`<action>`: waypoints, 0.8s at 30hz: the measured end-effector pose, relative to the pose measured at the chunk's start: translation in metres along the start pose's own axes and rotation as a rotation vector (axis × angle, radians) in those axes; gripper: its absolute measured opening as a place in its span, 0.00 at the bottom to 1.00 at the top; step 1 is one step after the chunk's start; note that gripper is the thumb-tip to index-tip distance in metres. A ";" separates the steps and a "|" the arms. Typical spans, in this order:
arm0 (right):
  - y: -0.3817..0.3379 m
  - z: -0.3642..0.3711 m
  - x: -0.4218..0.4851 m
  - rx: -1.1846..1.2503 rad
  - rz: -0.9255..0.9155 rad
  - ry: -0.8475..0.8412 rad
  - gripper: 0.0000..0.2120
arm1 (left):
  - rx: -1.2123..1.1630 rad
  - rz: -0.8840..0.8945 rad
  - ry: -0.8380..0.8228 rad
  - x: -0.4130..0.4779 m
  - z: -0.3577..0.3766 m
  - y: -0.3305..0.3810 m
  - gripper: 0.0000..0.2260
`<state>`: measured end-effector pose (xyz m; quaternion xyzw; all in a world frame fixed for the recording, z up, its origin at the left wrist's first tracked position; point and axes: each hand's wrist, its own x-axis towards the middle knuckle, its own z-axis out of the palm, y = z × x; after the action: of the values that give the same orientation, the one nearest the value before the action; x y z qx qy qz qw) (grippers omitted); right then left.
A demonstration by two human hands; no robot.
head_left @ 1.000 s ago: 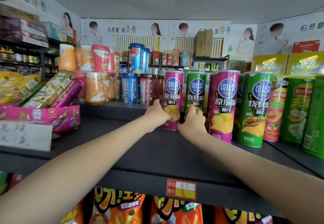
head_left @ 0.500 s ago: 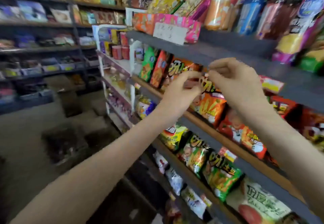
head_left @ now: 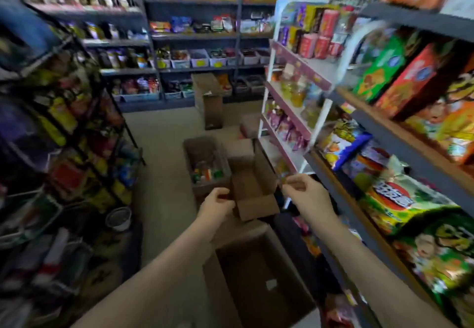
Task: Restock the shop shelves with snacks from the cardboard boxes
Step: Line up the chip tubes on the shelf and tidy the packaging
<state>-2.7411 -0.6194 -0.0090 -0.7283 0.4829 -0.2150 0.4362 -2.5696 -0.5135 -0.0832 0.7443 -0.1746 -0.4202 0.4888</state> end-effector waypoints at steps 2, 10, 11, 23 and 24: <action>-0.013 0.042 0.035 -0.008 0.034 -0.028 0.08 | 0.006 -0.036 0.050 0.035 -0.041 -0.009 0.16; -0.054 0.197 0.178 0.044 0.221 -0.084 0.09 | 0.036 -0.068 0.177 0.175 -0.184 0.002 0.19; -0.057 0.208 0.192 0.055 0.246 -0.075 0.10 | 0.044 -0.068 0.180 0.191 -0.195 0.007 0.19; -0.041 0.320 0.369 0.055 0.452 -0.141 0.13 | 0.044 -0.228 0.106 0.389 -0.233 0.031 0.19; -0.038 0.330 0.388 0.053 0.475 -0.154 0.13 | 0.044 -0.242 0.101 0.408 -0.236 0.030 0.20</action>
<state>-2.3081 -0.8177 -0.1923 -0.5971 0.6000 -0.0629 0.5288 -2.1383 -0.6644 -0.2024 0.7907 -0.0677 -0.4341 0.4264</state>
